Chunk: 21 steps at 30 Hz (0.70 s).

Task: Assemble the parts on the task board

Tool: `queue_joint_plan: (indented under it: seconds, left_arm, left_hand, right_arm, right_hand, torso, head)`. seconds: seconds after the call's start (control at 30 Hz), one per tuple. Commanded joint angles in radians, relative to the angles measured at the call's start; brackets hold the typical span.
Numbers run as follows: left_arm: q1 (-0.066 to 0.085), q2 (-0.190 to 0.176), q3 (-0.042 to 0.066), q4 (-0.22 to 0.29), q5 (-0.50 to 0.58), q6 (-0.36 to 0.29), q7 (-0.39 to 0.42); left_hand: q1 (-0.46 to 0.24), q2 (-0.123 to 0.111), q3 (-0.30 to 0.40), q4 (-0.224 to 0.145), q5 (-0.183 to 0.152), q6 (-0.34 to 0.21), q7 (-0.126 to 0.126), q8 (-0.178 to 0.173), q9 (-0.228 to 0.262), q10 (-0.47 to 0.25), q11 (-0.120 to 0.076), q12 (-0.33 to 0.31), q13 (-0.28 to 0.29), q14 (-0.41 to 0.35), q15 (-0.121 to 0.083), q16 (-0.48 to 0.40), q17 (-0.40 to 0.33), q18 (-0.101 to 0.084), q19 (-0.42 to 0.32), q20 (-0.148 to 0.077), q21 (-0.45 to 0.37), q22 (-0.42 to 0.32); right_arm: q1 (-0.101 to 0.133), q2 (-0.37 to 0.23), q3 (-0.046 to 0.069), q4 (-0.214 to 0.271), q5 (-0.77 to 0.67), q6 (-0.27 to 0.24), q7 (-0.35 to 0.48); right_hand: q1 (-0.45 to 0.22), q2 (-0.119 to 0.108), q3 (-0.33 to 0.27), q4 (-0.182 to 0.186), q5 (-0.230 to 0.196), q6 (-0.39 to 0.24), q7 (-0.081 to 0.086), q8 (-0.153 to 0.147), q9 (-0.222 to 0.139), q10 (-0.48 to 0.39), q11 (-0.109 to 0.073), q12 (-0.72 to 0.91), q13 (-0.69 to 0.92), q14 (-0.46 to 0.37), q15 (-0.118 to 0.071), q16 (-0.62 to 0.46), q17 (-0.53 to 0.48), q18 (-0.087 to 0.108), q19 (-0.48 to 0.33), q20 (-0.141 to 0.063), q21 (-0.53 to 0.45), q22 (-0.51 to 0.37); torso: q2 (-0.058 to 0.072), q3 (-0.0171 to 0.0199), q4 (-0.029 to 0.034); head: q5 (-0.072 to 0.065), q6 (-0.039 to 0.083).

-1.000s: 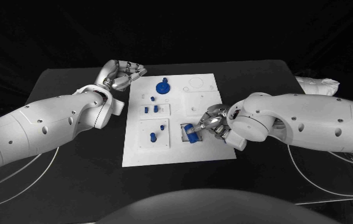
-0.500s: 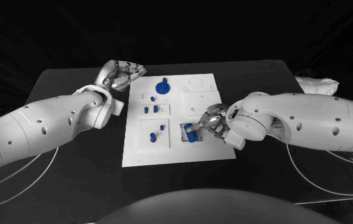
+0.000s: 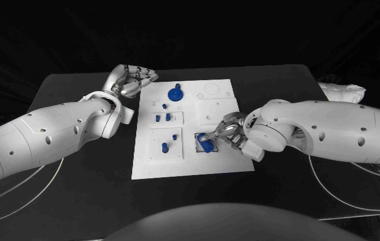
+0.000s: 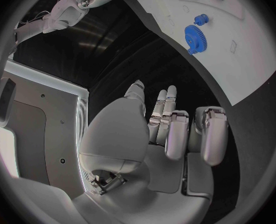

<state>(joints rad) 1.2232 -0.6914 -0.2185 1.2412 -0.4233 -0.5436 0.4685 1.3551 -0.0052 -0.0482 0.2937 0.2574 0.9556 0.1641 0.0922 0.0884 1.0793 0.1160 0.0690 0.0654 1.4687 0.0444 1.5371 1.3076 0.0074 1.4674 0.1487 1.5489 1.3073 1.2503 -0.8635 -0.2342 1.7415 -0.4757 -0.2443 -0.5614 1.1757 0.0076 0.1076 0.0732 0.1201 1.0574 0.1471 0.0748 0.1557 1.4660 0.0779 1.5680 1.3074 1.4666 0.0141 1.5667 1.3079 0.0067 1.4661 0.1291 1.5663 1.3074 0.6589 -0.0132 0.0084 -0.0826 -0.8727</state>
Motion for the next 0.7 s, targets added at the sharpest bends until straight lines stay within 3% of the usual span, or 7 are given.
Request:
queue_joint_plan:
  seconds: [0.03,0.7]
  left_arm:
    - [0.000,0.002,0.001,0.002,-0.004,0.014,0.004]
    - [0.000,0.003,0.001,0.001,-0.004,0.018,0.005]
  left_hand:
    - [-0.003,0.009,-0.006,-0.002,0.004,0.005,-0.001,-0.004,-0.001,-0.002,-0.007,-0.002,-0.001,0.083,-0.005,-0.001,0.209,0.000,0.081,-0.004,-0.006,0.253]
    - [0.001,0.014,-0.012,-0.002,0.005,0.006,-0.001,-0.006,-0.001,-0.001,-0.007,-0.002,-0.001,0.082,-0.005,-0.002,0.207,0.001,0.079,-0.005,-0.008,0.253]
  right_arm:
    - [-0.002,0.003,0.000,0.002,-0.008,0.007,-0.001]
    - [-0.002,-0.003,0.000,0.012,-0.036,0.003,-0.009]
  right_hand:
    - [-0.013,-0.005,-0.012,0.002,-0.010,-0.006,0.006,-0.007,-0.002,0.105,0.009,0.003,0.263,0.104,0.002,0.004,0.263,-0.007,0.105,-0.004,0.004,0.263]
    - [-0.068,-0.011,-0.061,0.038,-0.038,-0.036,0.019,-0.009,-0.015,0.105,0.021,0.003,0.263,0.104,0.010,0.004,0.263,-0.007,0.105,0.005,0.004,0.263]
  torso:
    - [0.000,0.0001,0.0002]
    - [0.000,0.0003,-0.0003]
  head:
    - [0.001,0.000]
    - [0.001,0.000]
